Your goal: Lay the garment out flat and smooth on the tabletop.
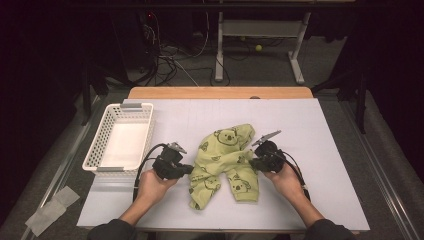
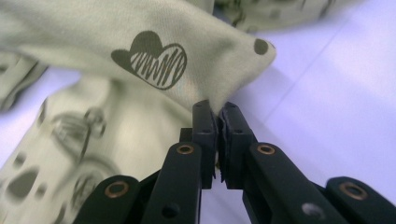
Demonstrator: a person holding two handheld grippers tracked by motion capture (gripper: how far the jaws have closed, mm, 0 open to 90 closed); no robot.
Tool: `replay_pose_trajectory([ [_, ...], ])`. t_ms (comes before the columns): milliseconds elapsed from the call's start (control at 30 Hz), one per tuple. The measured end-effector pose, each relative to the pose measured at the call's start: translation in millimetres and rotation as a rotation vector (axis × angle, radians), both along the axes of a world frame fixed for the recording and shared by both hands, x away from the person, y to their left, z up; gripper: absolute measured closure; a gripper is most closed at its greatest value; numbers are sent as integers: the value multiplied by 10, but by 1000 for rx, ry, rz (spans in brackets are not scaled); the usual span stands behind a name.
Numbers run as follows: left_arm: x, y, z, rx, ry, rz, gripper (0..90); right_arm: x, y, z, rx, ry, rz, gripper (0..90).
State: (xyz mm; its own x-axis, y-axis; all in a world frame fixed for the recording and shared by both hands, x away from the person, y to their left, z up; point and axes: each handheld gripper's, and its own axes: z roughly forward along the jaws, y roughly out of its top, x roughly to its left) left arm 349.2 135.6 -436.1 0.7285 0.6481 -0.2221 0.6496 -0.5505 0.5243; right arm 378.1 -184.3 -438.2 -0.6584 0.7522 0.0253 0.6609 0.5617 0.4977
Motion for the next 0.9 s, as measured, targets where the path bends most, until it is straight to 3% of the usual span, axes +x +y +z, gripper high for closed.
replay_pose_trajectory([
  [100,-27,-18,-5,-21,-8,-11,850,-141,-62,3,8,7,11,872],
  [200,26,-21,17,-52,-56,18,837,-258,-97,-11,9,9,24,871],
  [267,95,-39,35,-69,-90,71,687,-294,-105,-5,14,18,13,867],
  [367,215,-93,18,-56,-73,83,622,-278,-124,29,32,7,13,803],
  [467,250,-171,-57,-35,-44,61,619,-246,-162,120,55,-20,-3,749],
  [633,239,-247,-134,-10,-40,32,620,-163,-269,390,121,-100,-49,727],
  [767,253,-279,-175,-4,-36,27,623,-25,-172,467,98,-103,-61,726],
  [900,275,-292,-200,-25,-24,26,640,194,-4,397,67,-84,-83,695],
])
